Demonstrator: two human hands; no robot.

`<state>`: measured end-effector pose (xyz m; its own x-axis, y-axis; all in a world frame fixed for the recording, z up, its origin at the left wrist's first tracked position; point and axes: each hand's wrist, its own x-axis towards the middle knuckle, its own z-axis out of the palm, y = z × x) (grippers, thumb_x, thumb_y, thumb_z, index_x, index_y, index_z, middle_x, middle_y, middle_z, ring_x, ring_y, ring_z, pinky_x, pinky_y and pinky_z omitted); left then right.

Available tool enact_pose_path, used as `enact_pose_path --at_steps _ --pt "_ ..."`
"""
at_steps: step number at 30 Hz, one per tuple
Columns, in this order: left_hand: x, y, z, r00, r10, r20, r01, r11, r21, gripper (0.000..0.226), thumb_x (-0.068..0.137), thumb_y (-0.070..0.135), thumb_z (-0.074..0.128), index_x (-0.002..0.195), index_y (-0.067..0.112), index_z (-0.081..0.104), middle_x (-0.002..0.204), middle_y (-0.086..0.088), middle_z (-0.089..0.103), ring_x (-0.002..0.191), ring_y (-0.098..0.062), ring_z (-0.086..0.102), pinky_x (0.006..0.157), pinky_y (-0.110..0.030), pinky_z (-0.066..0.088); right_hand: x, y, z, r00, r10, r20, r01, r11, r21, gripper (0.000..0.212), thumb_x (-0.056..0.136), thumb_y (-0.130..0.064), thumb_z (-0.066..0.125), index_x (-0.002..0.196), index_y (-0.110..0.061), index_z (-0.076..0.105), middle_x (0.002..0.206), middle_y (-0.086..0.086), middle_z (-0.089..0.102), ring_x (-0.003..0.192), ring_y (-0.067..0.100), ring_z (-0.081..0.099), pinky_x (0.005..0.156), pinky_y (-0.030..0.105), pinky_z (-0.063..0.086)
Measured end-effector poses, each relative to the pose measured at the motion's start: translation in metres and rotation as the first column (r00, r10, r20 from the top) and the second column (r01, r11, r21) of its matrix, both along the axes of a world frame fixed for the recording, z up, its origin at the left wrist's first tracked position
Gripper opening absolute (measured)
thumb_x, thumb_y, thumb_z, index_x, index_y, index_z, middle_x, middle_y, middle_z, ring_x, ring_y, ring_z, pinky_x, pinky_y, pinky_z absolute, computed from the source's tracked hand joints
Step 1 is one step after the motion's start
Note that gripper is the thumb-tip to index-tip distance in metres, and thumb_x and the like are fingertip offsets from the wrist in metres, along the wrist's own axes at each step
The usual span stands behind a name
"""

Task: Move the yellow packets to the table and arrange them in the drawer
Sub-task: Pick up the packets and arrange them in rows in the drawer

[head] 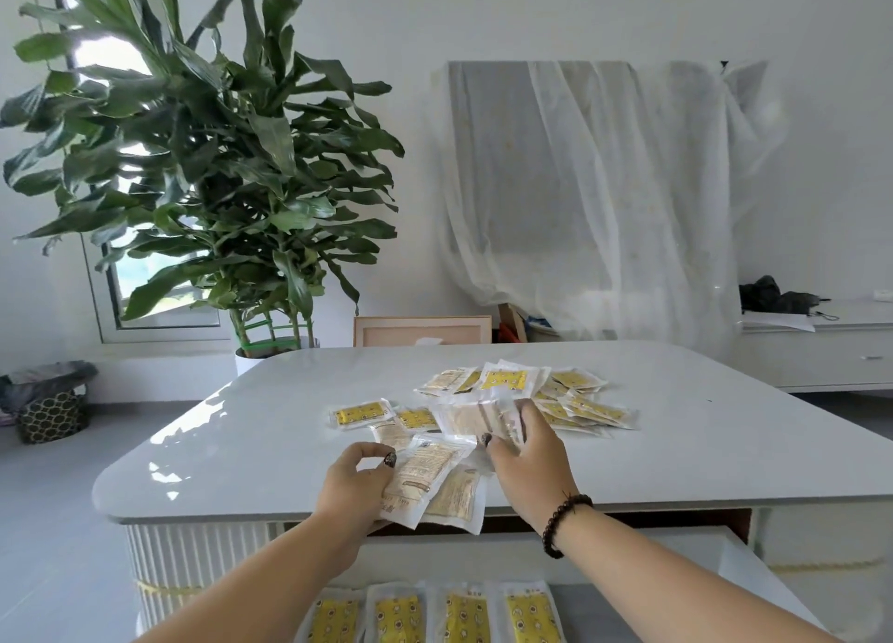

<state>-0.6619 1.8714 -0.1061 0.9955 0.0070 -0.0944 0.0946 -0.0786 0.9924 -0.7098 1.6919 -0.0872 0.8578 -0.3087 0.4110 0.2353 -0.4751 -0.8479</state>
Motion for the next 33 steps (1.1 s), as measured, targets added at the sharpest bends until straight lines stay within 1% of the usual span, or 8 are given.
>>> enact_pose_path --at_steps 2,4,7,18,24,26,29,33 --pt "0.001 0.0 -0.001 1.0 -0.022 -0.009 0.022 1.0 -0.019 0.017 0.099 0.012 0.047 0.102 0.02 0.062 0.091 -0.018 0.072 0.067 -0.026 0.065 0.058 -0.031 0.052 0.006 -0.001 -0.008 0.999 0.044 0.024 -0.044 0.999 -0.014 0.021 0.087 -0.002 0.056 0.082 -0.022 0.054 0.085 -0.012 0.062 0.077 0.0 0.059 0.066 0.009 0.046" --pt "0.002 0.001 -0.004 0.999 -0.032 -0.021 0.031 0.998 -0.06 0.017 0.1 0.011 0.046 0.103 0.016 0.062 0.091 -0.018 0.071 0.067 -0.026 0.065 0.056 -0.03 0.052 0.011 -0.001 -0.016 0.994 0.105 0.022 -0.105 0.994 -0.012 0.028 0.083 0.004 0.059 0.077 -0.023 0.061 0.098 -0.014 0.066 0.096 -0.002 0.062 0.083 0.014 0.049" --pt "0.004 -0.001 -0.006 0.999 -0.033 -0.04 0.027 0.99 -0.136 0.013 0.099 0.011 0.051 0.102 0.008 0.063 0.093 -0.019 0.072 0.072 -0.027 0.067 0.06 -0.033 0.056 0.016 0.002 -0.027 0.99 0.134 0.04 -0.134 0.991 -0.018 0.03 0.079 0.007 0.066 0.075 -0.022 0.066 0.106 -0.012 0.064 0.107 0.001 0.059 0.091 0.018 0.048" --pt "0.01 0.001 -0.017 0.997 -0.029 -0.071 0.014 0.979 -0.204 0.03 0.094 0.026 0.062 0.093 -0.003 0.07 0.085 -0.019 0.075 0.078 -0.028 0.073 0.063 -0.034 0.06 0.027 0.015 -0.048 0.981 0.193 0.016 -0.193 0.981 -0.014 0.03 0.073 0.003 0.072 0.07 -0.026 0.07 0.099 -0.008 0.067 0.095 0.001 0.063 0.082 0.011 0.047" --pt "0.015 0.009 -0.021 0.997 0.02 -0.076 -0.033 0.985 -0.17 0.011 0.087 0.004 0.068 0.093 -0.005 0.07 0.077 -0.017 0.073 0.062 -0.022 0.069 0.052 -0.027 0.057 0.035 0.022 -0.052 0.962 0.272 -0.02 -0.272 0.961 -0.037 0.038 0.073 0.013 0.06 0.074 -0.023 0.07 0.103 -0.008 0.063 0.097 -0.001 0.061 0.088 0.012 0.049" --pt "0.02 0.014 -0.021 0.996 0.057 -0.073 -0.068 0.983 -0.17 0.009 0.086 0.003 0.068 0.091 -0.004 0.07 0.079 -0.018 0.073 0.064 -0.023 0.07 0.054 -0.028 0.057 0.04 0.023 -0.05 0.956 0.289 -0.053 -0.292 0.955 -0.054 0.043 0.074 0.016 0.052 0.083 -0.021 0.07 0.106 -0.008 0.06 0.098 -0.006 0.057 0.08 0.006 0.048" --pt "0.028 0.026 -0.02 0.99 0.124 -0.061 -0.133 0.973 -0.191 0.006 0.086 0.003 0.067 0.09 -0.001 0.069 0.084 -0.019 0.072 0.068 -0.026 0.071 0.052 -0.029 0.059 0.059 0.021 -0.046 0.977 0.202 -0.065 -0.209 0.969 -0.135 0.052 0.074 0.016 0.044 0.102 -0.022 0.065 0.111 -0.011 0.055 0.103 -0.003 0.051 0.078 0.006 0.044" --pt "0.037 0.047 -0.024 0.973 0.226 -0.056 -0.233 0.946 -0.225 0.001 0.087 0.003 0.067 0.087 0.003 0.067 0.085 -0.02 0.071 0.071 -0.029 0.071 0.05 -0.029 0.059 0.093 0.019 -0.048 0.997 0.016 -0.08 -0.031 0.981 -0.191 0.038 0.081 0.004 0.051 0.112 -0.018 0.057 0.121 -0.002 0.052 0.106 0.008 0.05 0.086 0.016 0.04"
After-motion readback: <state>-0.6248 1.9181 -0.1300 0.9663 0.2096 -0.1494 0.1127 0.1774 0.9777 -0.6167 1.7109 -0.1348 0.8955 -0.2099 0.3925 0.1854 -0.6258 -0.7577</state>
